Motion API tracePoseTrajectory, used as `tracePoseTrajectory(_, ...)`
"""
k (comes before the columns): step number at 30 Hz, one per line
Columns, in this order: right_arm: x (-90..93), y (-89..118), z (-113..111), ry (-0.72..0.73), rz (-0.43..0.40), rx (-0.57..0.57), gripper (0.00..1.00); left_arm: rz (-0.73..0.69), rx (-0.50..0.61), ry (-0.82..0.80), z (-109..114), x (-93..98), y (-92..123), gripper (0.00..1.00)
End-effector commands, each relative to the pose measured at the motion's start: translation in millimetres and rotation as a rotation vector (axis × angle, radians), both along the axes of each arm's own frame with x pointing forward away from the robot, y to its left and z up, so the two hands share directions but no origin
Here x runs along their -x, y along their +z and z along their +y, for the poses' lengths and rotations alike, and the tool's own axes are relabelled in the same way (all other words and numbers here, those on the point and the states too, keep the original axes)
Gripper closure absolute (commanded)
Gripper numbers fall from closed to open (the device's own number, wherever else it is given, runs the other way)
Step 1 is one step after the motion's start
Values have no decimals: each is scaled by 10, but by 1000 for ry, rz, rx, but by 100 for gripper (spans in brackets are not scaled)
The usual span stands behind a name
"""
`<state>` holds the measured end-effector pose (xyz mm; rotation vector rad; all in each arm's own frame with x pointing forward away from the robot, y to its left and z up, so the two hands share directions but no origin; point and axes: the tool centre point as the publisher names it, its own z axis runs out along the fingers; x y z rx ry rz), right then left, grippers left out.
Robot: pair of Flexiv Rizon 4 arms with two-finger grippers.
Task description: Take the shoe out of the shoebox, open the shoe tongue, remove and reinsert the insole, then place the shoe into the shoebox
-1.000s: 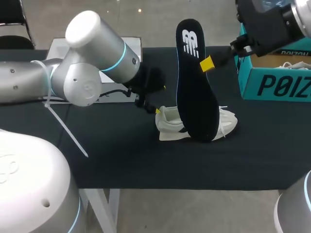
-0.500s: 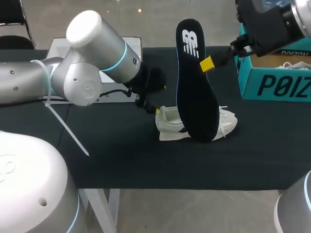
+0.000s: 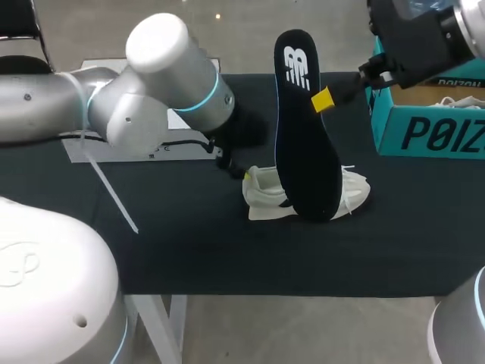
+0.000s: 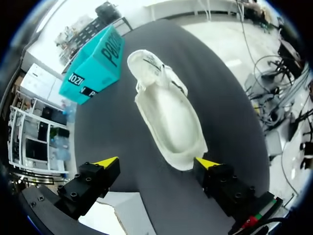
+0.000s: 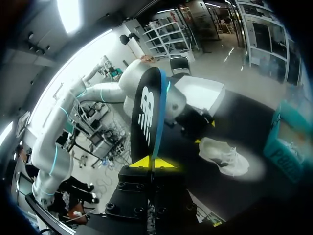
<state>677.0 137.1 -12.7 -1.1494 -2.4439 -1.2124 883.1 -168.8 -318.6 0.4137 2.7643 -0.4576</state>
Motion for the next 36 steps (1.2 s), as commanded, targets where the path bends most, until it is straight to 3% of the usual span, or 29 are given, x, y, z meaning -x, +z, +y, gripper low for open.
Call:
tracePoseTrajectory(1,-25,0,25,1,4,3,100,-26,-125,55,-9,64,129,0)
tracePoseTrajectory(11,-25,0,25,1,4,3,100,22,-164,140,340,220,58,0)
tracePoseTrajectory(23,-25,0,25,1,4,3,100,78,-124,187,550,294,53,0)
tracePoseTrajectory(31,-25,0,25,1,4,3,100,55,-89,106,353,119,271,0)
tracePoseTrajectory(36,-25,0,25,1,4,3,100,46,-90,60,132,-13,262,0)
